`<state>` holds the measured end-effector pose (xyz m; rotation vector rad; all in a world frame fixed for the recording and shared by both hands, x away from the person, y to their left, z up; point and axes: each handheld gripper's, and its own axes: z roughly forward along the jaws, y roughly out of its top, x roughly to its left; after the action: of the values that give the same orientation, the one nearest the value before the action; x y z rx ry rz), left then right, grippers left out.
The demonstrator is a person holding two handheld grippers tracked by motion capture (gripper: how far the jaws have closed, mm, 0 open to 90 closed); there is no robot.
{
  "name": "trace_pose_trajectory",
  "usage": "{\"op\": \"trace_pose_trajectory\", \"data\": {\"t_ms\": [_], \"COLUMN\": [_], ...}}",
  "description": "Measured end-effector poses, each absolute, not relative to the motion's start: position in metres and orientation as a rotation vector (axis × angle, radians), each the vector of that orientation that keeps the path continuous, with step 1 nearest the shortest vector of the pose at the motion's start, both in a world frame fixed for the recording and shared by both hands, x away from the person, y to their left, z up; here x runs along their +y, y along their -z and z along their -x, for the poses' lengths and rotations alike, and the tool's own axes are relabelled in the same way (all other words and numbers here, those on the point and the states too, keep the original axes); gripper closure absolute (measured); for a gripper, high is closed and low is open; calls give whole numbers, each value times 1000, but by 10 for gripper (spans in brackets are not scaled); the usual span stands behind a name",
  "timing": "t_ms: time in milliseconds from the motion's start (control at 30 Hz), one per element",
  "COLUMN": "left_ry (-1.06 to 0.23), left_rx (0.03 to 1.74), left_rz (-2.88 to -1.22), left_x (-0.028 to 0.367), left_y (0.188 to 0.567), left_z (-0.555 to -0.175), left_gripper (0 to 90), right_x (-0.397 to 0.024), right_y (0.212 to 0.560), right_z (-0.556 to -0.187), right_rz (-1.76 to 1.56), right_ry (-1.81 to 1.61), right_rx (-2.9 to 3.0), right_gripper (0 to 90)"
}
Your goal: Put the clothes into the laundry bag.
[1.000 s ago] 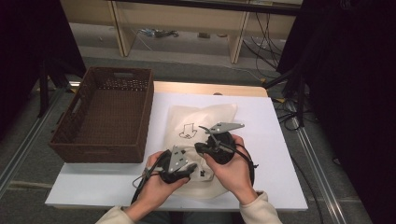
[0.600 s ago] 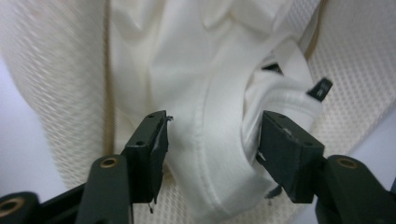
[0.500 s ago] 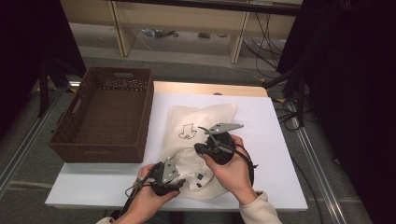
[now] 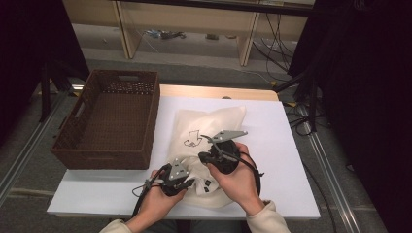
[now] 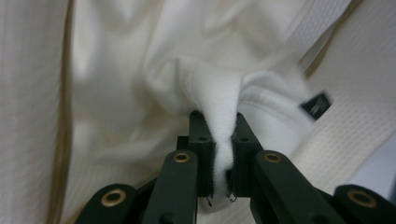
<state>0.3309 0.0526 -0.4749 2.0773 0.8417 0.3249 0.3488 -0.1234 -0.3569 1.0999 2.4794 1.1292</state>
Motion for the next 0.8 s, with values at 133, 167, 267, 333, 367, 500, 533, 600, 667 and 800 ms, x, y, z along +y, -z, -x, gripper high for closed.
{"op": "trace_pose_trajectory", "data": {"t_ms": [133, 167, 267, 333, 367, 500, 533, 600, 667, 800], "left_ry": [-333, -353, -371, -364, -372, -400, -416, -452, -481, -553], "left_rx": [822, 782, 791, 797, 806, 838, 837, 832, 829, 801], "left_rz": [-1994, -1994, -1927, -1889, -1873, -1855, -1862, -1877, -1890, -1912], "left_x": [45, 44, 37, 36, 35, 31, 30, 27, 25, 24], "left_y": [461, 456, 447, 442, 440, 439, 440, 443, 445, 449], "left_z": [-332, -334, -338, -343, -346, -356, -358, -361, -363, -368], "left_gripper": [825, 825, 825, 825, 826, 825, 824, 823, 823, 822], "right_x": [-120, -120, -121, -120, -120, -121, -121, -123, -123, -125], "right_y": [357, 356, 354, 352, 352, 352, 352, 354, 356, 355], "right_z": [-347, -347, -345, -343, -343, -344, -344, -347, -349, -349], "right_rz": [-1068, -1068, -1084, -1107, -1122, -1117, -1145, -1118, -1091, -1147], "right_ry": [-1132, -1132, -1153, -1159, -1164, -1174, -1179, -1173, -1190, -1174], "right_rx": [2487, 2487, 2484, 2482, 2477, 2466, 2466, 2463, 2450, 2447], "right_gripper": [900, 900, 900, 900, 900, 900, 900, 900, 900, 900]}}
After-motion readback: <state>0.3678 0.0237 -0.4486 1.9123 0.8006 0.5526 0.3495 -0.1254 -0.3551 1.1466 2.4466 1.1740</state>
